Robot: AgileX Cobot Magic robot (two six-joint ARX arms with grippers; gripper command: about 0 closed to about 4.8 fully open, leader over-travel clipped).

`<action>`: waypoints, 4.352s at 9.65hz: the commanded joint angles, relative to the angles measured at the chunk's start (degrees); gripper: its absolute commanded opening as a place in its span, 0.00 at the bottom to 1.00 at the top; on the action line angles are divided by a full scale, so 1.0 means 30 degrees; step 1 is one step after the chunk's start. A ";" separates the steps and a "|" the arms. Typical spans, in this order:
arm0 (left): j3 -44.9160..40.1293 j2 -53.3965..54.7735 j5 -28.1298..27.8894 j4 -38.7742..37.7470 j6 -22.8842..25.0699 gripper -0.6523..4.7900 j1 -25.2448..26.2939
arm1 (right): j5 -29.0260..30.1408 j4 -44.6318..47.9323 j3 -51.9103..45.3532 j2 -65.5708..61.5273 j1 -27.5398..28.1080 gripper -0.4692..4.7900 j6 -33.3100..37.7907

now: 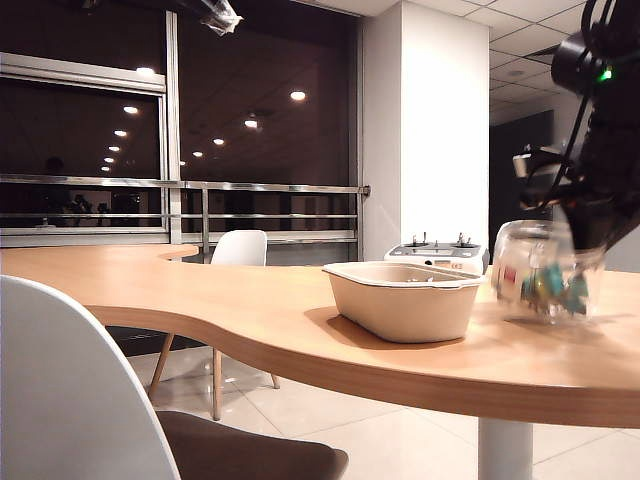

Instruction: Pick up the box filled with clips, pour some clips from it into the rectangular paper box, and then put the clip box back on the table.

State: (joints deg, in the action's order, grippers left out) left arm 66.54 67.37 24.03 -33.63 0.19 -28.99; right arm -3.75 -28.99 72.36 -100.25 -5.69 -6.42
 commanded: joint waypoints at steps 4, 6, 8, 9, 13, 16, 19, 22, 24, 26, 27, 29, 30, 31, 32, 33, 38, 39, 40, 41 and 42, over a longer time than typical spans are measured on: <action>0.0182 -0.0095 0.0809 -0.0656 0.2805 0.11 -0.0029 | 0.0306 -0.4648 0.5901 0.0109 -0.0029 0.29 0.0146; 0.0656 -0.0102 0.0991 -0.1960 0.3169 0.11 -0.0029 | 0.0379 -0.7927 0.7643 0.0525 -0.0044 0.09 0.0160; 0.1195 -0.1100 0.1071 -0.2550 0.3381 0.11 -0.0029 | 0.0379 -0.7191 0.7621 0.4692 -0.0568 0.09 0.0299; 0.1195 -0.1319 0.1071 -0.2543 0.3461 0.11 -0.0029 | 0.0430 -0.7198 0.7621 0.5574 -0.0721 0.09 0.0299; 0.1180 -0.2812 -0.0867 -0.4073 0.3439 0.11 -0.3082 | 0.2266 0.0933 -0.9617 2.3037 -0.1486 0.09 0.0226; -0.1151 -0.4146 -0.0780 -0.2987 0.3322 0.11 -0.4707 | 0.0663 0.1610 -1.6874 3.1255 -0.1472 0.09 0.0204; -0.4991 -0.7264 -0.4677 0.1778 0.2470 0.11 -0.4707 | 0.0809 0.2754 -1.8054 3.3011 -0.1494 0.13 0.0255; -1.0025 -1.2269 -0.7614 0.4634 0.1195 0.11 -0.4677 | 0.0525 0.2594 -1.8061 3.3368 -0.1472 0.13 0.0291; -1.4214 -1.7966 -0.8743 0.5136 -0.0860 0.11 -0.4677 | 0.0357 0.2586 -1.8061 3.3368 -0.1494 0.13 0.0291; -1.5839 -2.2403 -1.2043 0.4554 -0.0721 0.11 -0.4714 | 0.0364 0.2594 -1.8061 3.3368 -0.1494 0.13 0.0284; -1.6101 -2.2403 -1.4484 0.4554 -0.0357 0.11 -0.4692 | -0.0138 0.2455 -1.8061 3.3303 -0.1501 0.13 0.0284; -1.8163 -2.2403 -1.3988 0.7541 -0.0364 0.11 -0.2229 | -0.0051 0.2455 -1.8061 3.3361 -0.1486 0.13 0.0284; -2.0946 -2.2403 -0.7978 0.9537 -0.0357 0.11 0.6091 | -0.0131 0.2448 -1.8061 3.3361 -0.1494 0.13 0.0284; -2.1303 -2.2403 -0.7475 0.9544 -0.0350 0.11 0.7169 | -0.0131 0.2448 -1.8061 3.3361 -0.1494 0.13 0.0277; -2.1842 -2.2403 -0.6309 0.9843 -0.0350 0.11 0.8517 | -0.0131 0.2448 -1.8061 3.3361 -0.1494 0.13 0.0284; -2.2046 -2.2403 -0.5850 0.9522 0.0131 0.11 1.0346 | -0.0131 0.2448 -1.8061 3.3361 -0.1486 0.13 0.0284; -2.2046 -2.2403 -0.9158 0.9522 0.1282 0.11 0.8990 | -0.0131 0.2448 -1.8061 3.3361 -0.1486 0.13 0.0284; -2.2046 -2.2403 -0.9158 0.9515 0.1290 0.11 0.8874 | -0.0131 0.2448 -1.8061 3.3361 -0.1486 0.13 0.0284; -2.2046 -2.2403 -0.9151 0.9515 0.1297 0.11 0.8896 | -0.0124 0.2448 -1.8061 3.3361 -0.1486 0.13 0.0284; -2.2046 -2.2403 -0.9158 0.9508 0.1297 0.11 0.8896 | -0.0138 0.2448 -1.8061 3.3361 -0.1486 0.13 0.0284; -2.2046 -2.2403 -0.9158 0.9515 0.1297 0.11 0.8903 | -0.0131 0.2448 -1.8061 3.3361 -0.1486 0.13 0.0284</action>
State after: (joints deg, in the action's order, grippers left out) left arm 0.38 0.21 -3.25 -5.58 4.05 -2.33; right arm -3.90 -22.46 17.98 -0.21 -10.11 -5.76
